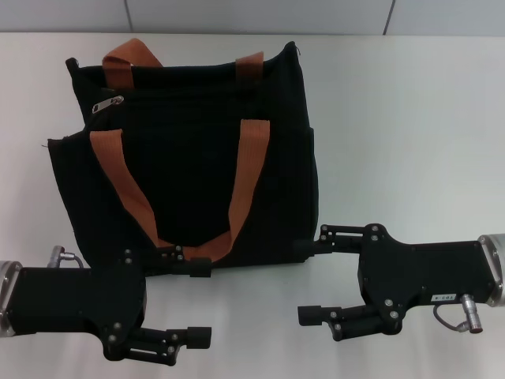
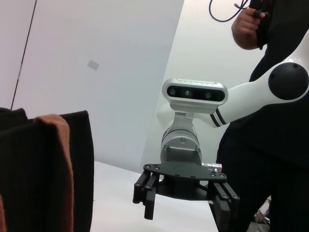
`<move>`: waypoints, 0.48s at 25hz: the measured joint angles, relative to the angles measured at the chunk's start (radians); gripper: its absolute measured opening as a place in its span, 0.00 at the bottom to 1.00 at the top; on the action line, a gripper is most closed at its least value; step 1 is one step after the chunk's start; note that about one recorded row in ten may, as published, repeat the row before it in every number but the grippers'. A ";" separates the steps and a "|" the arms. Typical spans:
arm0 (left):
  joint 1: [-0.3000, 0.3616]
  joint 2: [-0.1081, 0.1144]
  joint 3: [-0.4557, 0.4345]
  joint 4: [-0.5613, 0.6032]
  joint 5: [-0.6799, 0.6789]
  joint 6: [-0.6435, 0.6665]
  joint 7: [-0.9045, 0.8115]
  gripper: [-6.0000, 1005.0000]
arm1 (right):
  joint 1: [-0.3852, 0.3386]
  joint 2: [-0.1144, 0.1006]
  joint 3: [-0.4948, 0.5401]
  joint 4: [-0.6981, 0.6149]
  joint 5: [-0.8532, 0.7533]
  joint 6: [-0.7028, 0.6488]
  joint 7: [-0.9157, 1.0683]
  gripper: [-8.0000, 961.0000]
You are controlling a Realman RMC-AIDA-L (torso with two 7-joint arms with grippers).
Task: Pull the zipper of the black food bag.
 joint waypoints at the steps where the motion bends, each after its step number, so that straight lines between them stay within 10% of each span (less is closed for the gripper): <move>1: 0.000 0.000 0.000 0.000 0.000 0.000 0.000 0.83 | 0.000 0.000 0.000 0.000 0.000 0.000 0.000 0.82; 12: 0.003 0.000 0.000 0.000 -0.002 0.002 0.001 0.83 | 0.000 0.000 0.000 0.003 0.000 0.000 -0.023 0.82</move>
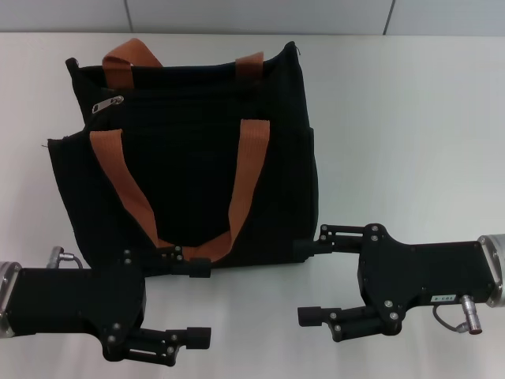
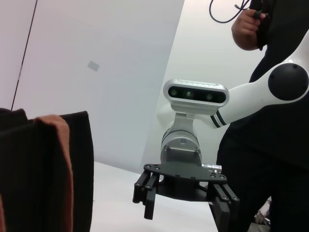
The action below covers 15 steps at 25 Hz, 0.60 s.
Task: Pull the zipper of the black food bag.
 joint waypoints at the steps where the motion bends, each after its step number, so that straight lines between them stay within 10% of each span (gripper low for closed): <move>1: 0.000 0.000 0.000 0.000 -0.001 0.002 0.000 0.83 | 0.000 0.000 0.000 0.000 0.000 0.000 0.000 0.82; 15: -0.021 -0.049 -0.234 0.000 -0.019 0.103 0.017 0.83 | 0.001 0.000 0.000 0.001 0.000 0.000 0.001 0.82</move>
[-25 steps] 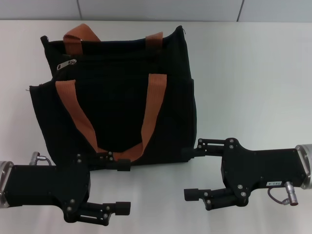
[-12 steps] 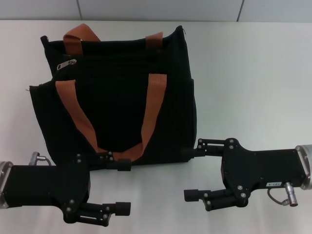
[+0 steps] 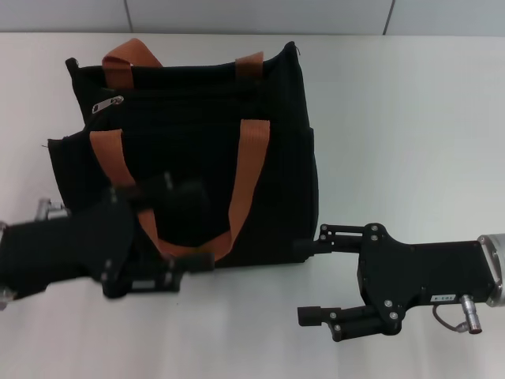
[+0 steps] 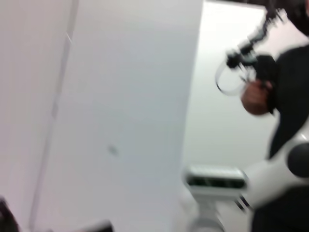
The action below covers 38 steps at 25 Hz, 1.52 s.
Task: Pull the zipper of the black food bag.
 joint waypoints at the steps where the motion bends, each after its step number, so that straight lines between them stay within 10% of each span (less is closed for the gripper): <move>1: -0.002 -0.007 -0.023 -0.001 -0.017 0.000 0.000 0.83 | 0.000 0.000 0.000 0.000 0.000 0.000 0.000 0.82; 12: 0.066 -0.003 -0.129 -0.008 -0.384 -0.034 -0.042 0.83 | 0.002 0.000 0.000 -0.001 0.000 0.014 0.002 0.82; 14: 0.098 0.046 -0.171 -0.008 -0.380 -0.152 -0.050 0.83 | 0.003 0.000 0.000 -0.003 0.000 0.014 0.002 0.82; 18: 0.100 0.051 -0.170 -0.008 -0.379 -0.161 -0.050 0.83 | 0.008 0.000 0.000 -0.003 0.000 0.014 0.002 0.82; 19: 0.120 0.097 -0.163 -0.008 -0.316 -0.270 -0.052 0.83 | 0.010 -0.001 0.000 -0.003 0.000 0.014 0.002 0.82; 21: 0.124 0.120 -0.166 -0.003 -0.242 -0.303 -0.048 0.83 | 0.010 -0.001 0.000 -0.003 0.000 0.014 0.002 0.82; 26: 0.123 0.142 -0.168 0.021 -0.091 -0.316 -0.043 0.83 | 0.010 -0.001 0.000 -0.005 0.000 0.014 0.004 0.82; 38: 0.049 0.080 -0.176 0.050 -0.016 -0.444 0.083 0.83 | 0.012 -0.002 0.002 -0.008 0.000 0.021 0.005 0.82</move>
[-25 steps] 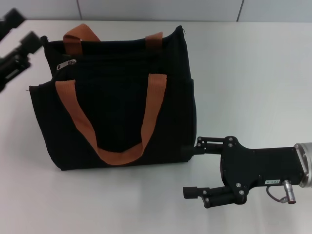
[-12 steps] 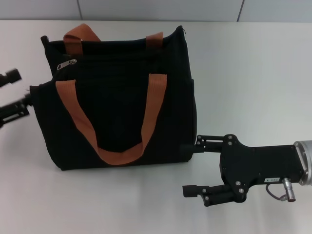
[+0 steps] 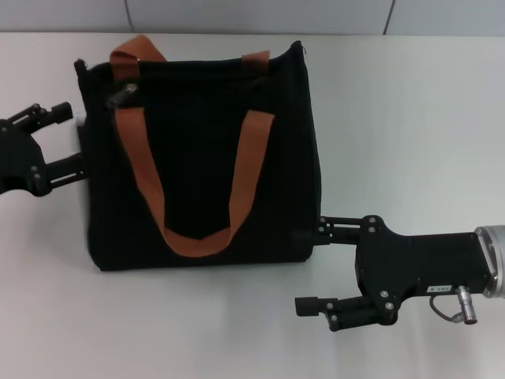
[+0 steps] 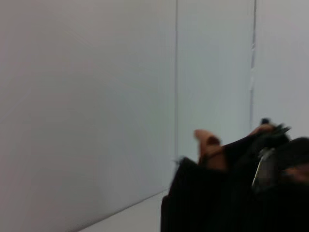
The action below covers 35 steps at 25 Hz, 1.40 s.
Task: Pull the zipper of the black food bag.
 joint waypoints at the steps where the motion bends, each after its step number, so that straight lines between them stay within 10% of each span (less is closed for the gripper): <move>1: -0.001 0.000 0.000 0.004 -0.001 -0.009 0.004 0.83 | 0.000 0.000 0.000 0.000 0.000 0.000 0.000 0.82; 10: 0.008 0.035 -0.014 0.016 -0.005 0.005 0.004 0.83 | 0.000 0.000 0.000 0.002 0.000 0.003 0.003 0.82; 26: -0.017 -0.011 -0.002 0.016 -0.003 -0.005 0.069 0.82 | 0.001 0.000 0.004 0.002 0.000 0.005 0.004 0.82; 35: -0.006 -0.025 -0.108 0.011 -0.009 0.012 0.122 0.62 | 0.002 0.000 0.006 0.000 0.000 0.005 0.004 0.82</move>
